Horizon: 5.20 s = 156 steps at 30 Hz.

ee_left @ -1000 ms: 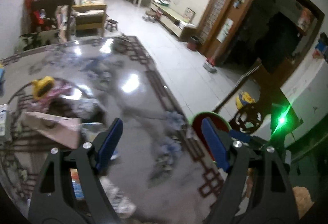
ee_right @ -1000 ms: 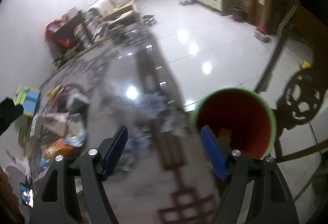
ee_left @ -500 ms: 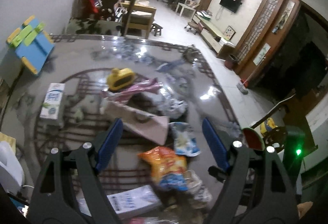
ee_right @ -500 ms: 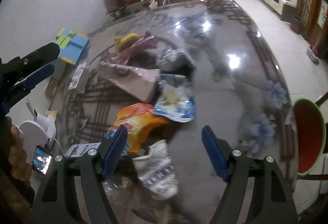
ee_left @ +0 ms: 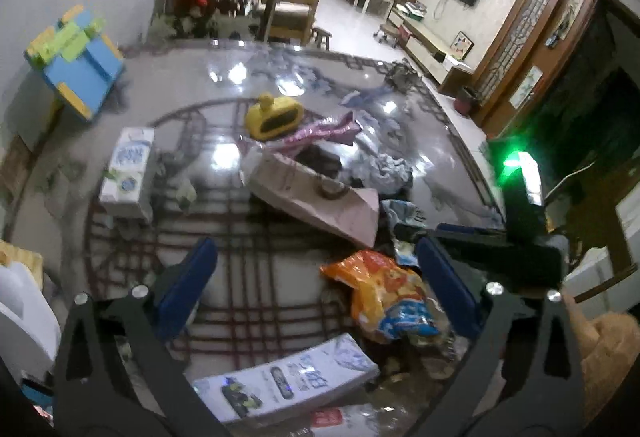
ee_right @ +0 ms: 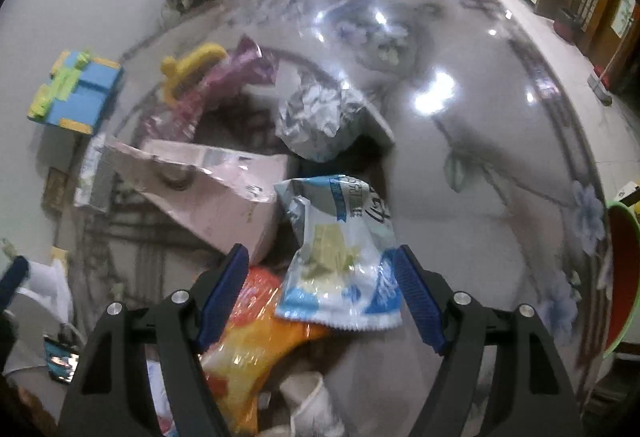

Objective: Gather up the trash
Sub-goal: 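Grasp the orange chip bag with the left gripper while the right grasps the blue-white bag, then carry both bags over the red bin and open both grippers, then grasp the white paper cup with the right gripper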

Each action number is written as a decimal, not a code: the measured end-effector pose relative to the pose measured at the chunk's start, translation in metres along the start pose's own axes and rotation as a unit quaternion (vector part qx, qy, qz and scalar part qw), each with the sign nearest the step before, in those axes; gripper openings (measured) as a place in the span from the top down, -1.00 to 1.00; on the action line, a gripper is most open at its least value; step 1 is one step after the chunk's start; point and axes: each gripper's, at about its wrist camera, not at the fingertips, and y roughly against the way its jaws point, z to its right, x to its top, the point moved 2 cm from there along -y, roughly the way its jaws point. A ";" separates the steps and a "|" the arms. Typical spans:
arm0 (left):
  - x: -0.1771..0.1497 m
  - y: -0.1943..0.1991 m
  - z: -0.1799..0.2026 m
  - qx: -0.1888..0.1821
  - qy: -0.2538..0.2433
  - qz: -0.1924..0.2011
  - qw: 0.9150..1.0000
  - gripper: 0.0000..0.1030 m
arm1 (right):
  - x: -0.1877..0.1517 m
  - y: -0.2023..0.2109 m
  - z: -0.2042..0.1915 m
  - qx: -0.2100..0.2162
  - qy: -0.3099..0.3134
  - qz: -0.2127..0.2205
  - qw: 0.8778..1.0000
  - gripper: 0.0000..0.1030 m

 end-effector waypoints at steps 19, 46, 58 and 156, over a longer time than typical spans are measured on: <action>-0.022 -0.069 0.036 -0.098 0.017 -0.128 0.987 -0.90 | -0.002 0.073 0.020 0.022 0.030 0.093 0.995 0.80; -0.016 -0.058 0.078 -0.070 -0.034 -0.074 0.994 0.03 | -0.080 0.179 0.052 0.022 -0.057 0.203 0.977 0.79; 0.019 0.004 0.145 -0.077 -0.087 0.014 0.993 0.03 | -0.098 0.218 0.091 -0.004 -0.072 0.245 0.967 0.79; 0.005 0.020 0.074 -0.030 -0.100 0.007 0.995 -0.65 | -0.121 0.155 0.084 -0.006 -0.074 0.133 0.988 0.08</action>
